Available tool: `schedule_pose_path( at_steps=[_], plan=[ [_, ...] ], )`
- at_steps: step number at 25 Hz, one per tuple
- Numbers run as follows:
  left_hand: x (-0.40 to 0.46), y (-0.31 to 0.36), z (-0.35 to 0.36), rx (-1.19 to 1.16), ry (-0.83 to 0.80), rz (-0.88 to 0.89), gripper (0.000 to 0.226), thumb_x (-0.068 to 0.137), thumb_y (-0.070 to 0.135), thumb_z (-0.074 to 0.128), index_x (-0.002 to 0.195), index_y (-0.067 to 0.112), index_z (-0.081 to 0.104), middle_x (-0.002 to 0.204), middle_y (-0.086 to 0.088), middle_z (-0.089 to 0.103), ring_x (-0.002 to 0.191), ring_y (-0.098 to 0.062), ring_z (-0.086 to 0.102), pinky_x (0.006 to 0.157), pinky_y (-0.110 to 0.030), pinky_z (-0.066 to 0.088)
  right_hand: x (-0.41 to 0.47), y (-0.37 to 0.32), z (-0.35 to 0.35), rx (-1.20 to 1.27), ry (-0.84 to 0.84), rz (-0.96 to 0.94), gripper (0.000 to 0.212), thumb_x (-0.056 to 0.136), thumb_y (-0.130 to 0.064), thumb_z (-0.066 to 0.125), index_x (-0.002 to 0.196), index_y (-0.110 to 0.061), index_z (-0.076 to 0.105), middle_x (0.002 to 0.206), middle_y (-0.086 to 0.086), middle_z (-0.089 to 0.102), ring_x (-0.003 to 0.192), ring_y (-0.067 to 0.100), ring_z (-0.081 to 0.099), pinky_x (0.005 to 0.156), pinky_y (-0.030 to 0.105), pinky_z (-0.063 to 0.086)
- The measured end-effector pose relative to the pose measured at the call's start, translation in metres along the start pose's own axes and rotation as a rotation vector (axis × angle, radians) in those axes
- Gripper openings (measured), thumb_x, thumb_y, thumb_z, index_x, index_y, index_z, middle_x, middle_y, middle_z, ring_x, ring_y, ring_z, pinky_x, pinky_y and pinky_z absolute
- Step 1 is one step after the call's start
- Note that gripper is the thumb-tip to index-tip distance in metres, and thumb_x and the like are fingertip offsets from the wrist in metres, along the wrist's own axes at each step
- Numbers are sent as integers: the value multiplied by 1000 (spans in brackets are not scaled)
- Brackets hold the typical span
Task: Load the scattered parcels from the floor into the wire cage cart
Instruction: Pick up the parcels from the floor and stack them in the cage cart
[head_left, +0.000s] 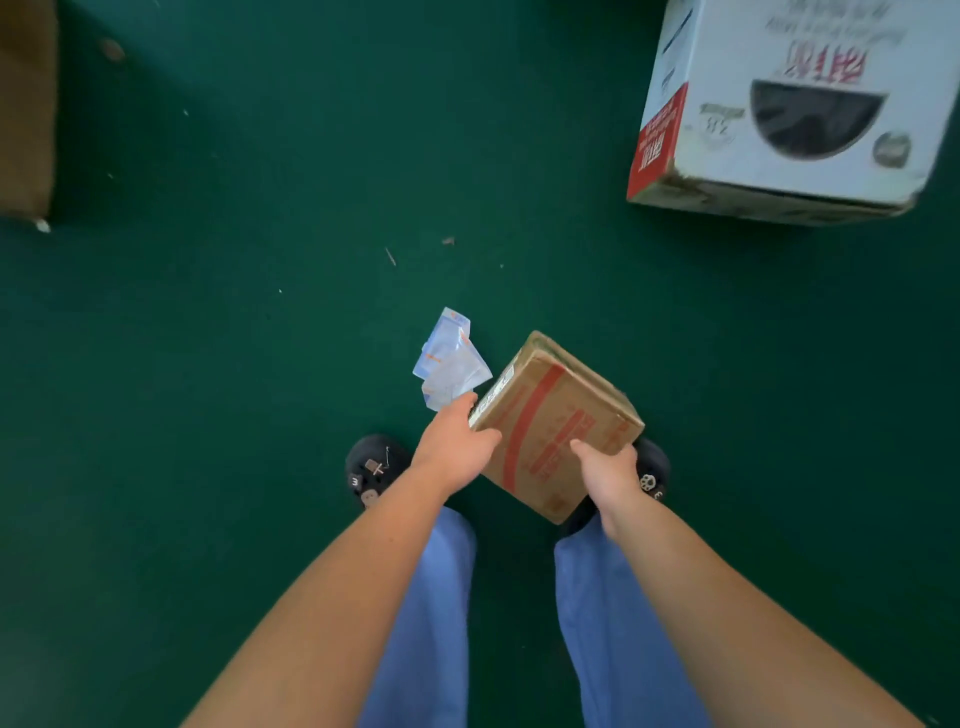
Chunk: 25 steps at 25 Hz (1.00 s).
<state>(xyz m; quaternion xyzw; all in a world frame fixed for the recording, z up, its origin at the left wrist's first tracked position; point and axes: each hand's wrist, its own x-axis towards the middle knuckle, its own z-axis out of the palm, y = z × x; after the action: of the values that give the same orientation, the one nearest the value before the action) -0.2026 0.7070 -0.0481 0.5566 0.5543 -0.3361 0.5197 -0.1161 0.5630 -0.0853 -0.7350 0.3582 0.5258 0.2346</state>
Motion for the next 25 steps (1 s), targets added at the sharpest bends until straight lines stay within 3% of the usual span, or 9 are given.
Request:
schedule_pose_path(
  at_steps=[2,4,6,8,11,15,18,21,25],
  plan=[
    [22,-9,10,-20,-30,-8,46,94,20,54,137,28,38,104,16,43,104,-14,44,77,-21,35,14,0,6,70,83,20,74,92,-28,63,146,-14,14,136,11,45,118,31,49,97,42,42],
    [37,-17,21,-53,-62,-15,64,93,30,56,149,27,25,123,18,42,120,-12,43,93,-25,37,21,5,9,104,149,2,78,91,-31,65,147,-17,12,138,10,43,117,31,49,100,44,42],
    [42,-22,29,14,-50,-45,77,90,46,57,153,27,15,144,3,37,134,-21,34,106,-38,34,20,8,9,67,163,-56,74,90,-36,65,148,-19,22,141,9,40,114,29,49,99,46,43],
    [37,-24,29,71,-22,-81,76,87,54,57,150,27,24,139,-6,35,132,-28,32,107,-41,33,10,8,5,-43,154,-136,60,89,-40,65,138,-17,40,138,5,36,102,22,45,90,40,44],
    [10,-20,11,-115,14,-38,59,84,53,63,134,30,43,119,-2,40,110,-22,48,98,-37,42,-20,-3,4,-74,147,-226,64,86,-40,68,137,-18,35,134,3,36,101,18,42,86,37,41],
    [-35,-16,-35,-252,119,-72,69,78,65,63,134,34,38,134,-4,36,119,-26,45,101,-40,40,-80,-19,8,-34,63,-270,62,87,-41,66,133,-20,31,118,1,52,97,20,52,81,35,41],
    [-71,-16,-81,-451,-45,-132,114,65,73,69,152,35,6,152,-6,27,133,-31,40,107,-50,37,-127,-35,10,-59,-8,-340,50,88,-41,66,124,-21,37,110,-1,57,95,19,57,80,34,43],
    [-114,-20,-133,-534,-272,-96,107,63,69,72,149,34,18,133,-2,54,114,-25,58,99,-49,47,-182,-52,23,-120,-87,-423,39,88,-42,64,118,-20,50,109,-3,64,97,18,62,88,40,50],
    [-168,-28,-212,-573,-252,-25,108,61,64,73,148,36,15,129,-3,54,111,-22,55,98,-40,42,-262,-78,61,-196,-165,-492,41,89,-47,61,122,-25,52,106,-6,63,95,16,61,87,40,47]
  ],
)
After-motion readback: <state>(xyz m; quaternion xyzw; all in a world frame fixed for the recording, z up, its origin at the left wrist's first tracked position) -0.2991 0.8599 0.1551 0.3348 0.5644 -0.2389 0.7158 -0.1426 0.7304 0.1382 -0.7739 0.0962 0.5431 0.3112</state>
